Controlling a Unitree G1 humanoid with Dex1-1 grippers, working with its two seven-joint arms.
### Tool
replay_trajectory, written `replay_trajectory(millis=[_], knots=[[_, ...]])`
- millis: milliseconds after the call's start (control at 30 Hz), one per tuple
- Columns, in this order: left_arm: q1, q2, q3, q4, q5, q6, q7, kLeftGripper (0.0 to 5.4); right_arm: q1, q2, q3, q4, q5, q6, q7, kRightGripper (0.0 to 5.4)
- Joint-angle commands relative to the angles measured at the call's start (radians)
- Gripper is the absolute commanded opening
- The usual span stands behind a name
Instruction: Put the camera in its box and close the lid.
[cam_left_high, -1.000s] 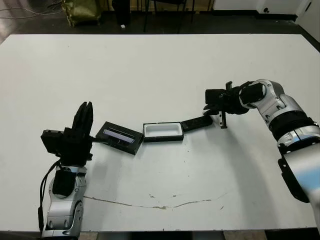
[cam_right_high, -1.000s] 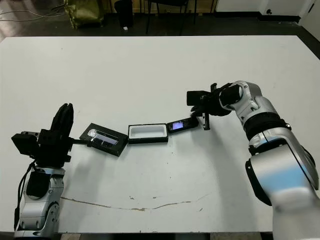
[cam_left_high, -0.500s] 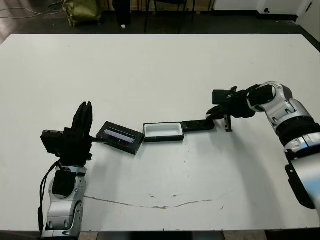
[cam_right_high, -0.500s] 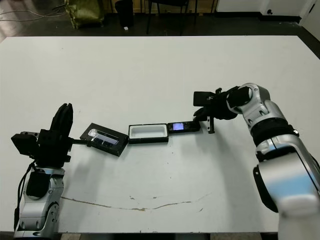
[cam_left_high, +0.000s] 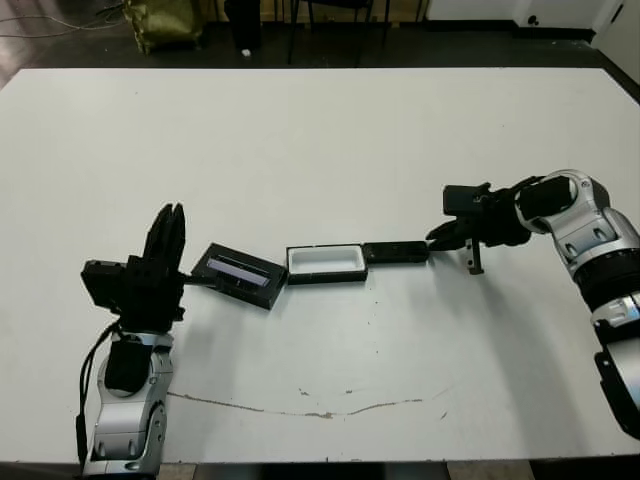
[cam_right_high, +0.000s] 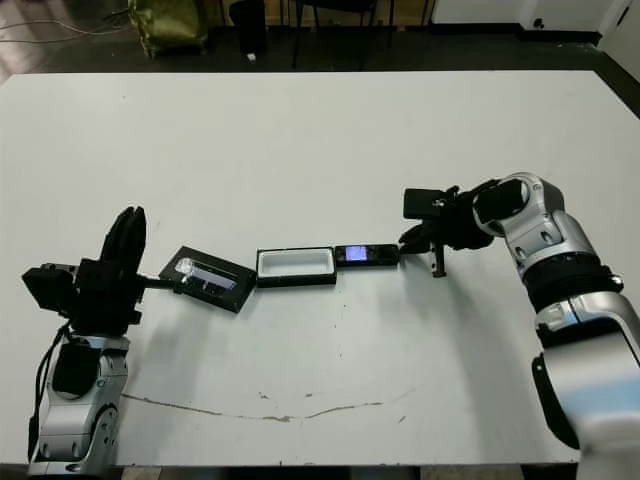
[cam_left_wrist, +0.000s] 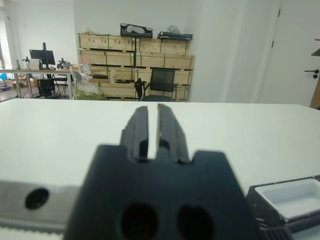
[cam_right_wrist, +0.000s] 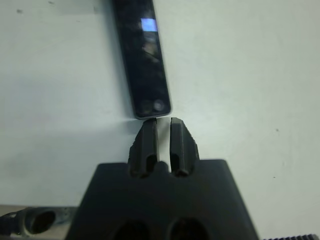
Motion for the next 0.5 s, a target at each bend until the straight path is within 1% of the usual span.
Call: replay_trajectory(millis=[33, 167, 267, 367, 500], knots=[[0.013, 0.002, 0.000, 0.011, 0.001, 0.010, -0.002, 0.02, 0.053, -0.022, -0.012, -0.055, 0.027, 0.043, 0.029, 0.00], [0.014, 0.000, -0.001, 0.004, 0.012, 0.017, 0.008, 0.02, 0.086, -0.022, -0.022, -0.104, 0.057, 0.078, 0.045, 0.00], [0.014, -0.001, 0.000, 0.001, 0.010, 0.019, 0.010, 0.02, 0.099, -0.016, -0.020, -0.122, 0.064, 0.124, 0.046, 0.00], [0.013, 0.002, 0.000, 0.005, 0.009, 0.013, 0.005, 0.02, 0.107, -0.026, -0.014, -0.155, 0.060, 0.120, 0.043, 0.00], [0.015, 0.002, 0.001, 0.001, 0.007, 0.017, 0.005, 0.02, 0.104, -0.033, -0.022, -0.133, 0.067, 0.104, 0.043, 0.00]])
